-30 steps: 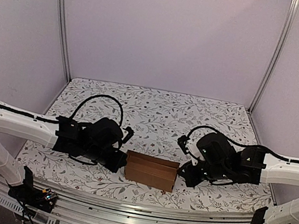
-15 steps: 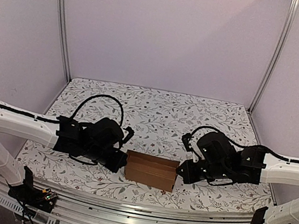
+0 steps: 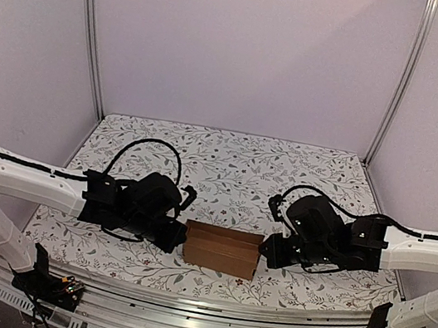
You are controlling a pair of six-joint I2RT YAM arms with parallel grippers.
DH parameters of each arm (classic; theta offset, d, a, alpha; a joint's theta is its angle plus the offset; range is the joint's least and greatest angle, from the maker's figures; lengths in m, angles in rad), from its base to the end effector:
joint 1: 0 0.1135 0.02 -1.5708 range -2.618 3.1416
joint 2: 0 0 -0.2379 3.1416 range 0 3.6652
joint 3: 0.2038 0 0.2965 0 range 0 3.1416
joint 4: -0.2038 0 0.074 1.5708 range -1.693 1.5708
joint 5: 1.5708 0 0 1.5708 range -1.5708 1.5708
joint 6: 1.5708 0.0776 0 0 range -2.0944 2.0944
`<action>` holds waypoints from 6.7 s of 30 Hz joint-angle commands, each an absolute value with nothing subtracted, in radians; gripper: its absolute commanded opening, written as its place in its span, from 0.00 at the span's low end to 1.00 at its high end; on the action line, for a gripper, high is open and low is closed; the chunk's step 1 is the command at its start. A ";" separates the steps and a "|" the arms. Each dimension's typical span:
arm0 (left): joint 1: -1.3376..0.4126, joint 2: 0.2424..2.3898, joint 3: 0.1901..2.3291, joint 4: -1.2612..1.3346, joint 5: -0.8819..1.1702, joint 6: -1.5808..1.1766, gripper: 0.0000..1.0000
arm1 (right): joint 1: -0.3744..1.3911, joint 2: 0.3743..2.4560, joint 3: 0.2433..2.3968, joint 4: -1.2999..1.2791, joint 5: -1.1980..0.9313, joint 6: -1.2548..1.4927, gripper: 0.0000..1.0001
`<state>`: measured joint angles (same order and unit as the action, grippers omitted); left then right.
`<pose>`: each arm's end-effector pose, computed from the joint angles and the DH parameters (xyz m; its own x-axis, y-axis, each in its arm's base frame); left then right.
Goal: Fold the paper box
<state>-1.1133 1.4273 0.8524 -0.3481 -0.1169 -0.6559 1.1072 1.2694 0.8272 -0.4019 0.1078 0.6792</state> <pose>0.1642 -0.3131 0.1210 -0.8036 0.2609 -0.5349 0.4667 0.8340 -0.2943 0.1586 0.2985 0.1577 -0.7986 -0.2007 -0.5675 -0.4571 0.8156 0.3548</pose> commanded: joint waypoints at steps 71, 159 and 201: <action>-1.078 1.330 0.999 -0.557 -0.090 -0.561 0.53 | 1.301 1.444 0.829 -0.445 0.407 0.726 0.00; -1.012 1.354 0.865 -0.373 0.148 -0.571 0.06 | 1.348 1.542 0.990 -0.057 0.556 0.518 0.00; -1.014 1.403 0.906 -0.290 0.263 -0.565 0.08 | 1.501 1.831 0.840 0.307 0.786 0.529 0.00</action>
